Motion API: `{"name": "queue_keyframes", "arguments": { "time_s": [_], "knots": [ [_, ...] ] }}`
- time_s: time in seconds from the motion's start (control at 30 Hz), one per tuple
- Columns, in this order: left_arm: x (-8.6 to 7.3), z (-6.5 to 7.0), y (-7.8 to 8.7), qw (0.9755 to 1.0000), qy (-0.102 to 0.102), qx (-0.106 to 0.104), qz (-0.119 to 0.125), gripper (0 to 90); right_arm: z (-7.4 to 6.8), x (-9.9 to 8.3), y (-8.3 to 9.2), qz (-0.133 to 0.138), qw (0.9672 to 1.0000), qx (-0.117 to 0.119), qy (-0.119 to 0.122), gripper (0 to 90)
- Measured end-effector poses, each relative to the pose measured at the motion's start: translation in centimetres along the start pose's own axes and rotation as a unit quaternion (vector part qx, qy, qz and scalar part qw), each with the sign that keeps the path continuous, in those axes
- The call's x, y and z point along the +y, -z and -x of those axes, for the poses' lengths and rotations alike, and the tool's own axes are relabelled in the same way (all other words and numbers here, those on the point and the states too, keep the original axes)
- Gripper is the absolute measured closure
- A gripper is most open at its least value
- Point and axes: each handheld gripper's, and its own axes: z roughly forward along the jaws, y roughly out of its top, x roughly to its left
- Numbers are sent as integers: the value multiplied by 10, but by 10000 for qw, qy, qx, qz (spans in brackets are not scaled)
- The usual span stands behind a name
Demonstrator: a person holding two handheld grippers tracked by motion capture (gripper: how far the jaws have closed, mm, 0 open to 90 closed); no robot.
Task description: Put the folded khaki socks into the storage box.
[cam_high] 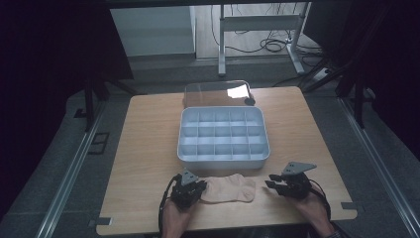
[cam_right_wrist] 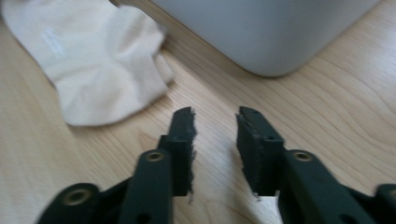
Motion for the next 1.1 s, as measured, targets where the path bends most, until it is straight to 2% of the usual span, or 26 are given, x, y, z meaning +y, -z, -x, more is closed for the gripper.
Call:
{"name": "queue_keyframes", "arguments": {
  "time_s": [0.17,0.33,0.6,0.77,0.93,1.1],
  "knots": [
    [0,0,0,10000,4,-4,0,853,-8,7,-4,12,9998,164,88,837],
    [0,0,0,10000,-23,10,14,852,-14,14,-9,25,9996,254,121,894],
    [0,0,0,10000,-36,4,24,852,-24,28,-21,80,9981,615,48,897],
    [0,0,-1,10000,-19,3,20,852,-33,37,-31,83,9971,733,196,898],
    [0,1,1,10000,-61,3,46,852,-51,53,-51,72,9950,882,469,898],
    [1,1,2,10000,-69,-4,59,852,-60,62,-63,66,9942,920,548,898]
  ]
}}
